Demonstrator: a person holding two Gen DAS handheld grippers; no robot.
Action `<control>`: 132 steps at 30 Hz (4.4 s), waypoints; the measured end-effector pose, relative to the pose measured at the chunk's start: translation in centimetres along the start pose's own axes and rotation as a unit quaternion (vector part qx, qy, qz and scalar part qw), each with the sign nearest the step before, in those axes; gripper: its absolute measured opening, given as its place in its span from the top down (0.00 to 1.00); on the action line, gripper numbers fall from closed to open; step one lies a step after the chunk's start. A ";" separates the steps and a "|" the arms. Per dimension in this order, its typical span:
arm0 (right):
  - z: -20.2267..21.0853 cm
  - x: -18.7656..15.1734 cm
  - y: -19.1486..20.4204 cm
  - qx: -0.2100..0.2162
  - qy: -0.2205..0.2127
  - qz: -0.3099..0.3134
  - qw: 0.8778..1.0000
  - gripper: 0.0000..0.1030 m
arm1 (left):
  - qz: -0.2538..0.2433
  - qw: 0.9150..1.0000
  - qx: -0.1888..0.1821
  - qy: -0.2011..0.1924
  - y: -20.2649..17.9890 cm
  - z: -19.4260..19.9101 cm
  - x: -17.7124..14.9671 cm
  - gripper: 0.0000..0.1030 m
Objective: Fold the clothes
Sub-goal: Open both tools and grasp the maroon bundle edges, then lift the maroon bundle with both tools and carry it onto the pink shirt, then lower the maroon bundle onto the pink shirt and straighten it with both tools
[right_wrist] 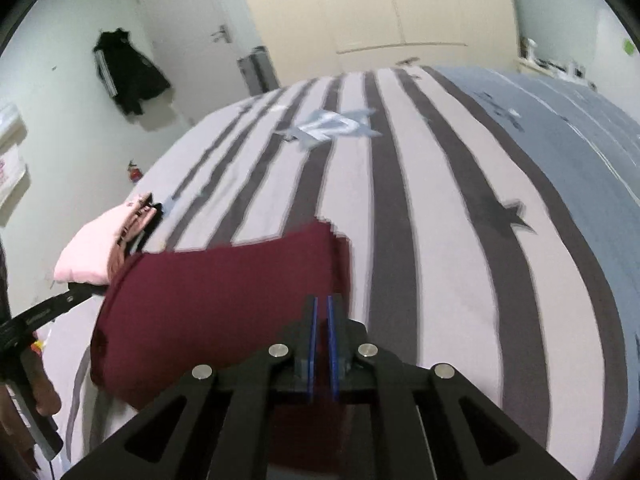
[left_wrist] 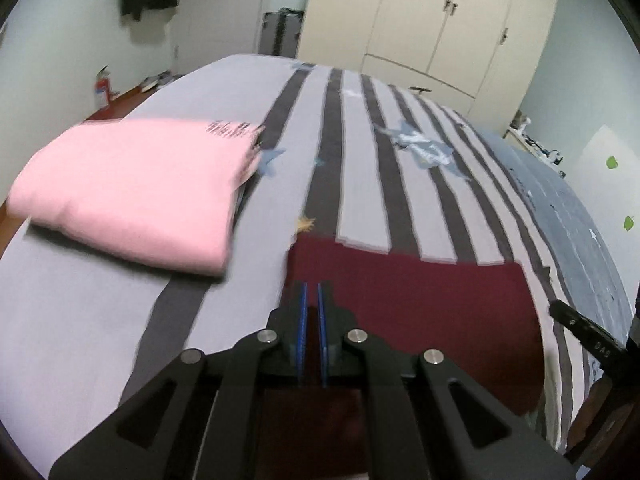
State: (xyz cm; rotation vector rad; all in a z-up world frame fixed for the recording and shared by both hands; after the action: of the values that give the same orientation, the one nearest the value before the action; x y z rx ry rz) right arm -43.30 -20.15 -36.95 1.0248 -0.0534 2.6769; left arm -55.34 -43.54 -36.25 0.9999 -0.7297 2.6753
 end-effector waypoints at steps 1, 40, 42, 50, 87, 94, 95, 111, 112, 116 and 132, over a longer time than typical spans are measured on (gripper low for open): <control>-0.6 0.8 1.0 0.007 -0.003 0.006 1.000 0.93 | -0.006 1.000 -0.005 0.002 -0.5 -1.0 0.6 0.97; -1.4 -1.2 -3.8 0.069 0.076 -0.071 0.992 0.50 | 0.067 0.996 -0.024 0.051 4.6 2.0 -1.7 0.36; -1.6 -2.1 -3.0 0.085 0.089 -0.076 0.990 0.50 | 0.075 0.995 -0.029 0.061 4.7 1.0 -2.5 0.36; -4.2 -4.4 -2.6 0.135 0.125 -0.126 0.975 0.50 | 0.137 0.985 -0.085 0.058 7.0 -1.0 -3.9 0.31; -1.1 6.4 16.0 0.170 0.052 -0.119 0.977 0.85 | 0.020 0.997 -0.078 -0.012 18.7 9.7 8.8 0.80; -4.2 9.8 28.0 0.202 0.052 -0.112 0.972 0.85 | 0.022 0.999 -0.034 -0.007 30.7 13.3 13.0 0.80; -4.7 10.3 29.7 0.207 0.052 -0.111 0.971 0.85 | 0.026 0.999 -0.031 -0.005 32.0 13.7 13.3 0.80; -8.5 9.5 35.8 0.193 0.069 -0.096 0.974 0.85 | 0.082 0.995 -0.050 0.007 36.8 11.4 11.9 0.80; -8.6 9.5 35.7 0.192 0.071 -0.094 0.974 0.85 | 0.083 0.995 -0.051 0.008 36.8 11.3 11.8 0.80; -8.6 8.9 35.3 0.188 0.074 -0.087 0.976 0.85 | 0.102 0.993 -0.059 0.007 36.9 10.9 11.2 0.80; -10.3 7.8 31.1 0.158 0.076 -0.126 0.976 0.66 | 0.088 0.995 0.022 -0.027 36.7 13.4 10.5 0.55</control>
State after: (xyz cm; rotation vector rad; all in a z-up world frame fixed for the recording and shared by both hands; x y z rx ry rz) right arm -63.81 -46.86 -37.54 0.8390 0.5133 2.5646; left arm -68.25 -81.88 -34.56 1.0695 -0.8103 2.8352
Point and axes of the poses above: each gripper's, at about its wrist camera, not at the fingertips, and z roughly against the way its jaws point, y to its left, x to its top, the point moved 7 cm from there along -z, roughly the way its jaws point, and after that the axes turned 14 degrees about -x, right-handed, at the moved point
